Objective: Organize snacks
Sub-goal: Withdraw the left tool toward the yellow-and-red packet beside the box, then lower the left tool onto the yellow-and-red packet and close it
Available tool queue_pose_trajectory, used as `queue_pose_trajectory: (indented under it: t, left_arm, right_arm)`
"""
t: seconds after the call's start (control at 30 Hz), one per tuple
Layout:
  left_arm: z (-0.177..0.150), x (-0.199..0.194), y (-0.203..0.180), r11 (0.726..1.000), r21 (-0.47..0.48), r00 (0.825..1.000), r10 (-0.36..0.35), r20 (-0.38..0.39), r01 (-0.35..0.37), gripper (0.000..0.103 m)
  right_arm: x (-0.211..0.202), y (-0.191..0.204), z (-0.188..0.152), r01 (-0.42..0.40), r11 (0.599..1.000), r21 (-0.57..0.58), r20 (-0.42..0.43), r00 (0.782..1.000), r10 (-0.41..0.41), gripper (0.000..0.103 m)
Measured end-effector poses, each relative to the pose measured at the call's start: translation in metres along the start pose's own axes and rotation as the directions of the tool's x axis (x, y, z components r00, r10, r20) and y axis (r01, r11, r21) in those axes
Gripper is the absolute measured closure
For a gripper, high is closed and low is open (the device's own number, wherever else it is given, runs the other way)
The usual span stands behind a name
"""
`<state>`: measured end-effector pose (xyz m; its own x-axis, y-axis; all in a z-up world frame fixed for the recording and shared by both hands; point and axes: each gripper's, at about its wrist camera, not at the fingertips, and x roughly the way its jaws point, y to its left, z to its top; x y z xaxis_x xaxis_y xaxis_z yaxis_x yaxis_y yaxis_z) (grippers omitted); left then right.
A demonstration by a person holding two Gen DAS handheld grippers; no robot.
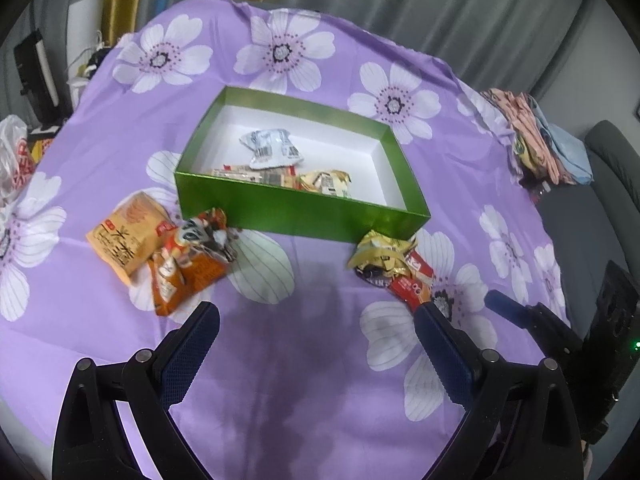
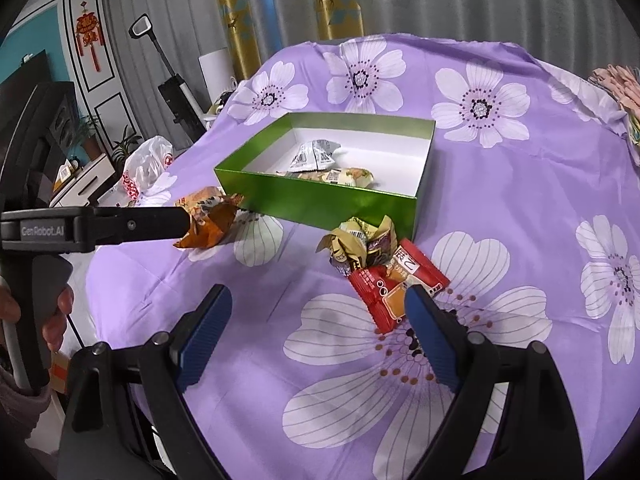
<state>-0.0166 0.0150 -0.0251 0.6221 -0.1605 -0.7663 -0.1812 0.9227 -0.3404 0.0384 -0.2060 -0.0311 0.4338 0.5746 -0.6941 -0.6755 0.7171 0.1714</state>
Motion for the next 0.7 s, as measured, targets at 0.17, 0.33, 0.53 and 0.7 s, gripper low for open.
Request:
queue_pose_trajectory:
  t: [0.17, 0.33, 0.53, 0.7]
  left_arm:
    - [0.001, 0.012, -0.006, 1.0, 0.021, 1.0, -0.017, -0.019, 0.017, 0.005]
    - [0.002, 0.025, -0.016, 0.997, 0.06, 0.998, -0.037, -0.041, 0.039, 0.005]
    - [0.003, 0.045, -0.022, 0.995, 0.071, 0.994, -0.07, -0.081, 0.076, 0.005]
    - [0.001, 0.062, -0.033, 0.991, 0.07, 0.987, -0.109, -0.121, 0.118, 0.005]
  right_arm:
    - [0.009, -0.004, 0.0, -0.024, 1.0, 0.001, 0.002, 1.0, 0.024, 0.015]
    - [0.023, -0.012, 0.0, -0.019, 1.0, 0.009, -0.013, 1.0, 0.019, 0.015]
    - [0.035, -0.025, -0.004, -0.007, 1.0, 0.019, -0.024, 1.0, 0.008, 0.016]
    - [0.041, -0.041, -0.007, 0.007, 0.999, 0.042, -0.044, 0.999, -0.005, 0.016]
